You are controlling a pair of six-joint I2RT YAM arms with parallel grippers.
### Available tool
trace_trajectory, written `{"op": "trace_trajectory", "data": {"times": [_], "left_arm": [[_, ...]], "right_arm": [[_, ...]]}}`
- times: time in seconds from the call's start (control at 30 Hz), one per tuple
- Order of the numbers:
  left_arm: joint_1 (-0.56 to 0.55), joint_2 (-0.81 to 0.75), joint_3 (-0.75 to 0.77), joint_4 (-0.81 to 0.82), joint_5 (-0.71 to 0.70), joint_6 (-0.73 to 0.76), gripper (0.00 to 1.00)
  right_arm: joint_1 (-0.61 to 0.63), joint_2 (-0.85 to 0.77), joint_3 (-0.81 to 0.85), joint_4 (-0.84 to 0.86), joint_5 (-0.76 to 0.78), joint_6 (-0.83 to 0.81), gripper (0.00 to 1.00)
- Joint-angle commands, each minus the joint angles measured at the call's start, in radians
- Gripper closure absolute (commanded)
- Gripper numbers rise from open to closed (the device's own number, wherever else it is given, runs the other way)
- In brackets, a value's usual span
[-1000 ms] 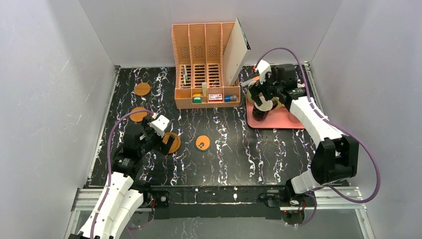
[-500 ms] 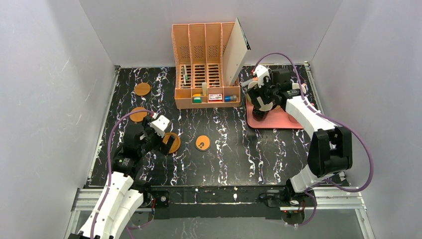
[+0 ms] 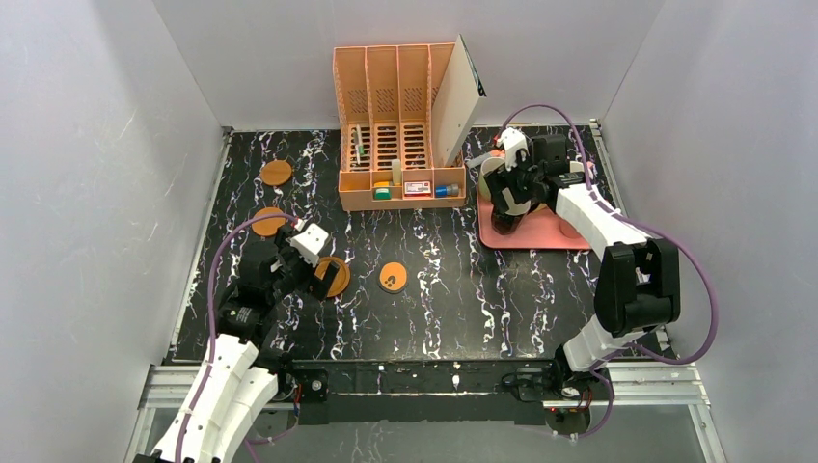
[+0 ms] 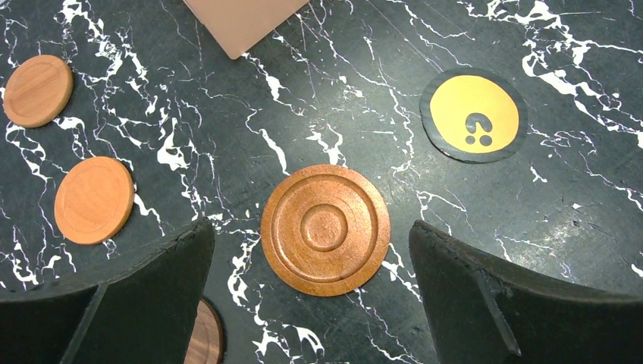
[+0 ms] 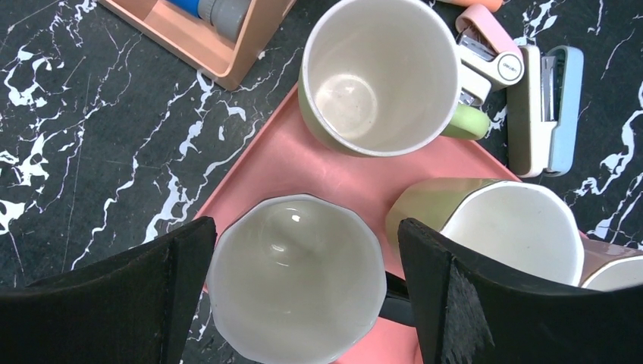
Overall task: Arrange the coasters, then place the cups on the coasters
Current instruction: Pick up the cup from the tray.
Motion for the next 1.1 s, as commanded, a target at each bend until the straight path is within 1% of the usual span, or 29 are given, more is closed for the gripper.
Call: {"op": "trace_trajectory", "data": {"times": [0.0,0.37,0.73,0.87,0.97,1.07], "left_arm": [[0.004,-0.020,-0.011,-0.017,0.014,0.007,0.02],[0.004,-0.021,-0.011,-0.019,0.011,0.008,0.02],[0.004,-0.017,-0.011,-0.017,0.012,0.009,0.02],[0.004,-0.018,-0.011,-0.016,0.009,0.009,0.02],[0.003,-0.019,-0.012,-0.015,0.008,0.009,0.02],[0.004,-0.017,-0.011,-0.015,0.004,0.009,0.02]], "right_arm": [[-0.014,0.022,0.013,-0.033,-0.045,0.004,0.02],[-0.031,0.024,0.023,-0.092,-0.096,-0.009,0.02],[-0.031,0.035,0.033,-0.126,-0.076,-0.028,0.03],[-0.031,0.021,0.033,-0.120,-0.065,-0.032,0.11],[-0.030,-0.005,0.022,-0.104,-0.071,-0.033,0.25],[-0.030,-0.036,0.016,-0.093,-0.089,-0.029,0.42]]}}
